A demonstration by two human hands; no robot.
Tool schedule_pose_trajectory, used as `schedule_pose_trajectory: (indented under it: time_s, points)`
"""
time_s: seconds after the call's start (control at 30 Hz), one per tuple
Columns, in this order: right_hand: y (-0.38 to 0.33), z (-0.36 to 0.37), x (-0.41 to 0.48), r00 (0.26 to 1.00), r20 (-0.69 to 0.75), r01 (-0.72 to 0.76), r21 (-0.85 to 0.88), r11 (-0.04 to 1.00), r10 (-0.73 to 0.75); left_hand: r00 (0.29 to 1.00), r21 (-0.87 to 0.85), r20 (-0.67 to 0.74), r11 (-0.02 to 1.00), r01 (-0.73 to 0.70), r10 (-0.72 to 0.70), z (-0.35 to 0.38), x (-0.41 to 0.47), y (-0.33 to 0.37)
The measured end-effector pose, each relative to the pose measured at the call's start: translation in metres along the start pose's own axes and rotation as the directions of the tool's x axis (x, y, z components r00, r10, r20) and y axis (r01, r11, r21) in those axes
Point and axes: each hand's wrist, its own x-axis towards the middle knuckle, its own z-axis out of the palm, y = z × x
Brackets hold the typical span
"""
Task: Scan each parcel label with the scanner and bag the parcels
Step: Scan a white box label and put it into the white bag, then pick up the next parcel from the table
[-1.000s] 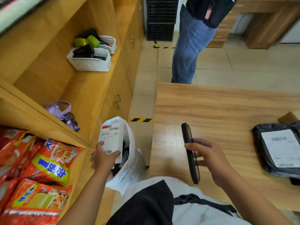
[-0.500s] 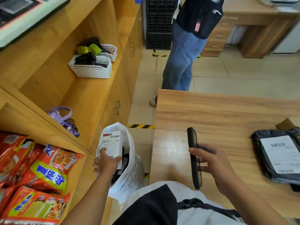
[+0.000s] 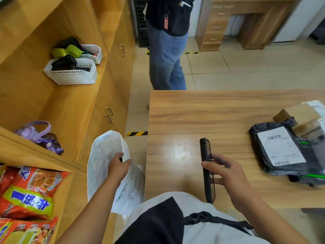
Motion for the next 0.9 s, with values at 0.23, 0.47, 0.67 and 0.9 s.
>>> schedule_pose_trajectory:
  time_s: [0.23,0.47,0.67,0.9]
  points:
    - [0.020,-0.079,-0.017,0.977,-0.203,-0.036,0.144,0.989,0.065,0.940,0.006,0.223,0.964,-0.268,0.260,0.090,-0.036,0.106]
    - [0.045,-0.172,-0.043,0.911,-0.374,-0.029,0.358,0.933,0.172,0.745,0.100,0.578,0.876,-0.471,0.334,0.233,-0.122,0.204]
    - [0.064,-0.237,-0.051,0.875,-0.438,0.020,0.460,0.888,0.207,0.499,0.094,0.742,0.668,-0.738,0.448,0.335,-0.186,0.270]
    - [0.080,-0.304,-0.051,0.862,-0.461,0.084,0.541,0.837,0.212,0.089,0.193,0.919,-0.241,-0.951,0.384,0.431,-0.221,0.343]
